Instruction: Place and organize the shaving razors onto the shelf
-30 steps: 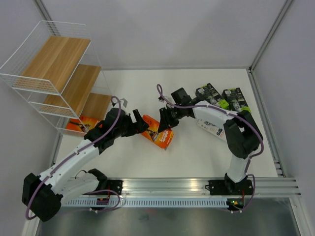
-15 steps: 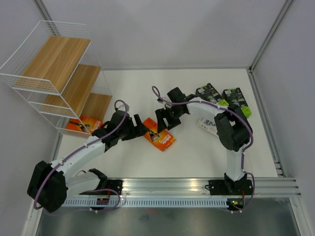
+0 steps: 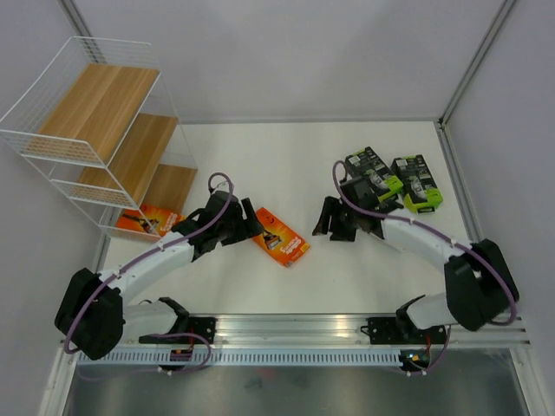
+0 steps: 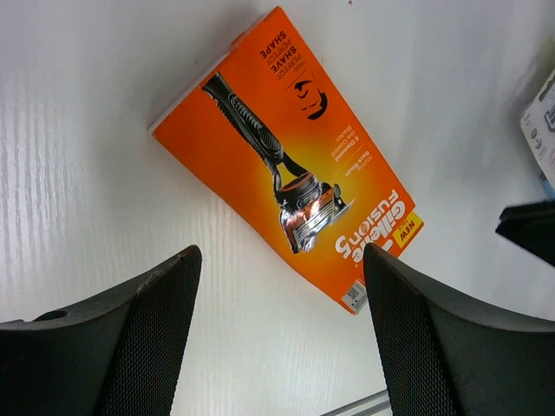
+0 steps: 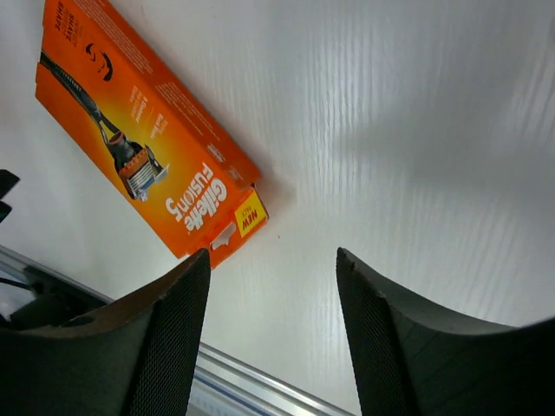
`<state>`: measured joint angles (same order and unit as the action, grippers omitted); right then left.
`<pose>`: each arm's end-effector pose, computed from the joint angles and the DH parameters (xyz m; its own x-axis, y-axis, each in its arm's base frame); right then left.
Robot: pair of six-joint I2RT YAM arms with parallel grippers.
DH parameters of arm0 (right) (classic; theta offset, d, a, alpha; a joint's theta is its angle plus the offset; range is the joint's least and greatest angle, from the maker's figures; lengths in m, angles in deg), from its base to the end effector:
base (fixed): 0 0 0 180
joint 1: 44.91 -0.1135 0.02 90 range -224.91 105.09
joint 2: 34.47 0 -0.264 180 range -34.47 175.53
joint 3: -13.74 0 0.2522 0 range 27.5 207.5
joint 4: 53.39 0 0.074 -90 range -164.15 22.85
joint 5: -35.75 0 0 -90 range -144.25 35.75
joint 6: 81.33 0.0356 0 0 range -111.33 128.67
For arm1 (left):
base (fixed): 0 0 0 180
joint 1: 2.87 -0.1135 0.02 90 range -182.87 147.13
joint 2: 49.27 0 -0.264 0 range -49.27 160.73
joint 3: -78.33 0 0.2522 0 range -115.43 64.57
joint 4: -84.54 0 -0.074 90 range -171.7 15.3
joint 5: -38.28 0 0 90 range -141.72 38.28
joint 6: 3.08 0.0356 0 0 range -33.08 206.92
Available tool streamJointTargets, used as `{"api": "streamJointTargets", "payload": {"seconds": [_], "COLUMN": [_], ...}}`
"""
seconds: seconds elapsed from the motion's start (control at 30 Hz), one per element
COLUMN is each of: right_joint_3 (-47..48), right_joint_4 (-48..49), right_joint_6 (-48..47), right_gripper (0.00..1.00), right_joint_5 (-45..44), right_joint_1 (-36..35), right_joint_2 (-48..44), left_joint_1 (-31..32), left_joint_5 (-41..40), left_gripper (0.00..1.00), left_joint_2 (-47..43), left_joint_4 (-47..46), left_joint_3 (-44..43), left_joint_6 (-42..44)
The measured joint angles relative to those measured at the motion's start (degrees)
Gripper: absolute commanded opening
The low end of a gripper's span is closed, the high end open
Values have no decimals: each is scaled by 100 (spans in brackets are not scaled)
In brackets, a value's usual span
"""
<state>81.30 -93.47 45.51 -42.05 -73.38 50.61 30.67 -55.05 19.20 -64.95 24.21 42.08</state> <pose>0.2568 0.1478 0.2087 -0.9331 0.1607 -0.3218 -0.0075 0.8858 0.4641 0.2054 -0.1337 0.2193 -0.7816 -0.3264 -0.5315 -0.0478 0.8810 -0.4708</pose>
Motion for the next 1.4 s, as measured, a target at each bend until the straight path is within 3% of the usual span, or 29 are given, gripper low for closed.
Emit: {"api": "streamJointTargets", "payload": {"seconds": [0.1,0.2,0.5,0.77,0.83,0.9,1.1,1.23,1.4], "right_joint_3": [-1235,-1786,-2026,-2026,-2026,-2026,-1845,-1746,-1810], "right_joint_4": [658,1032,2426,2538,2544,2577,2618,2782,3412], "right_joint_6": [1078,1836,2994,3228,3246,3268,3386,3488,4116], "right_gripper": [64,63,52,50,46,35,33,1,0], "right_joint_5": [-17,-144,-522,-688,-741,-776,-809,-852,-901], "right_joint_1": [-101,-254,-828,-1126,-1169,-1202,-1274,-1296,-1349], "right_joint_2": [-892,-1110,-813,-400,-389,-334,243,361,341], "left_joint_1": [118,136,136,136,136,136,136,136,103], "left_joint_5": [-122,-216,-249,-391,-420,-420,-415,-378,-92], "left_gripper": [80,81,82,84,84,84,85,85,85], "left_joint_2": [103,118,107,-450,-511,-505,-424,-433,-782], "left_joint_4": [37,26,-63,11,11,17,66,70,98], "left_joint_3": [7,37,92,262,262,264,267,267,409], "left_joint_6": [-216,-374,-575,-573,-573,-573,-570,-573,-1003]}}
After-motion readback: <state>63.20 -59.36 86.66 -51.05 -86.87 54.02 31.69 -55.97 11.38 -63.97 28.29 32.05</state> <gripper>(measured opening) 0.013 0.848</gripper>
